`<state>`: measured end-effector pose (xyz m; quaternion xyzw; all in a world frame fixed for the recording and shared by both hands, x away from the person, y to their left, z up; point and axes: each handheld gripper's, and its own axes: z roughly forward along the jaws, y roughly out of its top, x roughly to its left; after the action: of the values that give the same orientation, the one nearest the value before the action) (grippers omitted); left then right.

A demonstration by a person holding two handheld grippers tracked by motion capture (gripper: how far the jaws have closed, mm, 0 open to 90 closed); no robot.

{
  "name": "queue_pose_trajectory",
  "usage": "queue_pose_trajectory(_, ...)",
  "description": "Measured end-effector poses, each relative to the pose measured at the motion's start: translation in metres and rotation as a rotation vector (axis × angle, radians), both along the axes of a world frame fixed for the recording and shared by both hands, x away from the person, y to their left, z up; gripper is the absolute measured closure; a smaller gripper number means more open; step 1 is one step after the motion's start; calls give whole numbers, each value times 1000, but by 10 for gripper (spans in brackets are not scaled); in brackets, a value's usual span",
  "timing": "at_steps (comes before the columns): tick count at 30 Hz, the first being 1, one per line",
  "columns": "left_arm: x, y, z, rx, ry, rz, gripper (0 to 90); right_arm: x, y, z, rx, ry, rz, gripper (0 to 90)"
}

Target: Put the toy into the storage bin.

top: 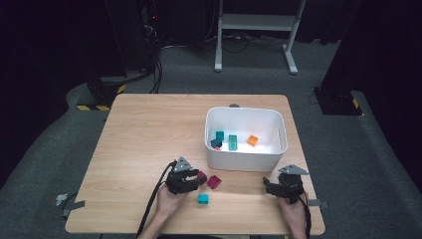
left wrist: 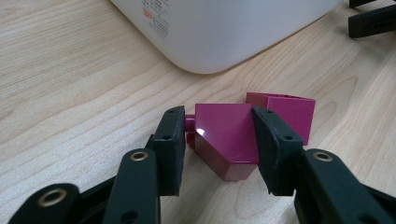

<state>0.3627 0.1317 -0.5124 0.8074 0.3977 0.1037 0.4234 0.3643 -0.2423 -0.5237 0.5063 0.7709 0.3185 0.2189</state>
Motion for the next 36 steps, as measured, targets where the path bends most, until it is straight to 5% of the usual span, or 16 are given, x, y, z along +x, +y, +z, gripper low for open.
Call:
queue_pose_trajectory(24,-1,8,9,-22,-1,1,621,0,0,0,0,0,0,193)
queue_pose_trajectory(36,-4,13,30,-40,-34,-7,621,0,0,0,0,0,0,193)
